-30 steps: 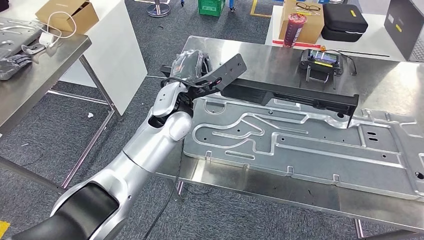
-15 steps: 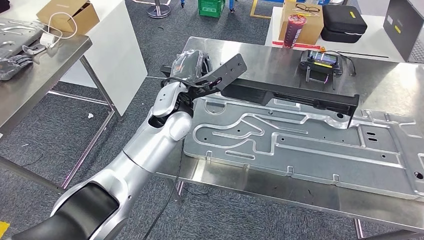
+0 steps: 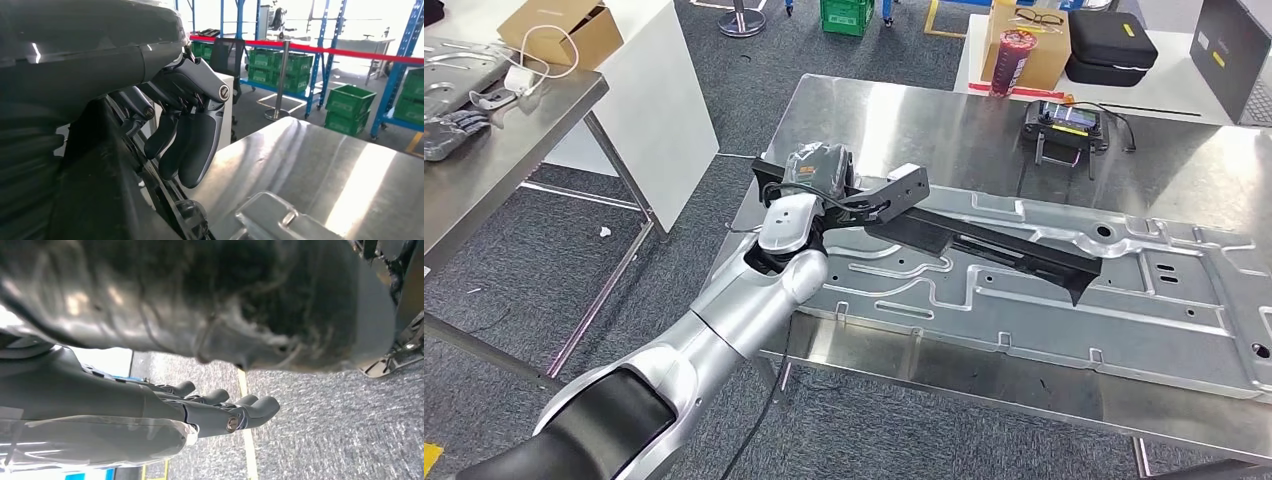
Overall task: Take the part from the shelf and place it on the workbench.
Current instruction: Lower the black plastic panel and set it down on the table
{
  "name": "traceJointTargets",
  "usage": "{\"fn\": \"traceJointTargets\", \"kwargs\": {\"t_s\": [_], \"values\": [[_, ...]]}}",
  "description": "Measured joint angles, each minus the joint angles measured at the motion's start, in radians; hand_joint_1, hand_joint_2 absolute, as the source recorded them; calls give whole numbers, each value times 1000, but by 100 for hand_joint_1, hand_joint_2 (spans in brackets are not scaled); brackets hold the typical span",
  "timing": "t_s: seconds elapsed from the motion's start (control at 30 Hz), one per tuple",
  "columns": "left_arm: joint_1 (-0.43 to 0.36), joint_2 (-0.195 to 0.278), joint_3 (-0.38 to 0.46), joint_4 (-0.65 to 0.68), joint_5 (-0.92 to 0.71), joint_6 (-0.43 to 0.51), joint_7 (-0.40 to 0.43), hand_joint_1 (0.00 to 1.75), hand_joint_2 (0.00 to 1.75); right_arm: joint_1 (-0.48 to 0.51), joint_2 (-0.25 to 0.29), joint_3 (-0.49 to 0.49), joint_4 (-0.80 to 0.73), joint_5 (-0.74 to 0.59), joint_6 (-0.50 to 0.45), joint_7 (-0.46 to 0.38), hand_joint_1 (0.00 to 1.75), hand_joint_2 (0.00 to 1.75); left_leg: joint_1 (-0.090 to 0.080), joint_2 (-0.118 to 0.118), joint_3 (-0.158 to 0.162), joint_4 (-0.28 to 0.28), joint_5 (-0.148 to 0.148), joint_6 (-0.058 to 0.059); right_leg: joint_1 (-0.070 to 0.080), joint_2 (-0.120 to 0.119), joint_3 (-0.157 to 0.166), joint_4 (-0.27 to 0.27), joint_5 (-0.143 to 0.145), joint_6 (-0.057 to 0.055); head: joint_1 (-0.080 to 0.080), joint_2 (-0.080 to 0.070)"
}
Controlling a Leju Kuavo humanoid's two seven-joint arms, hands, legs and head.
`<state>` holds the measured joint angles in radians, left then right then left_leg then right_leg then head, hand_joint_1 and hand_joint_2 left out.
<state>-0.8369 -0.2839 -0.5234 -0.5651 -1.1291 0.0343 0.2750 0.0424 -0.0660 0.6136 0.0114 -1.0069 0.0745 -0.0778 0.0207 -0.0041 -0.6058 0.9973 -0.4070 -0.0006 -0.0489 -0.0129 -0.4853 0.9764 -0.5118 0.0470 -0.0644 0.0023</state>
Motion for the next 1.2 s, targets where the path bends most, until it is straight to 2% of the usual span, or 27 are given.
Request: {"fn": "traceJointTargets", "kwargs": {"t_s": [0.73, 1.2], "values": [[-3, 0, 0, 39, -1, 4, -4, 175, 175, -1, -3, 20, 0, -9, 16, -8, 0, 0, 0, 0, 0, 0, 0, 0, 0, 0, 0, 0, 0, 0, 0, 0], [-2, 0, 0, 82, -31, 3, 10, 175, 175, -2, -11, 66, 0, -43, 25, -4, 0, 0, 0, 0, 0, 0, 0, 0, 0, 0, 1, 0, 0, 0, 0, 0]]}}
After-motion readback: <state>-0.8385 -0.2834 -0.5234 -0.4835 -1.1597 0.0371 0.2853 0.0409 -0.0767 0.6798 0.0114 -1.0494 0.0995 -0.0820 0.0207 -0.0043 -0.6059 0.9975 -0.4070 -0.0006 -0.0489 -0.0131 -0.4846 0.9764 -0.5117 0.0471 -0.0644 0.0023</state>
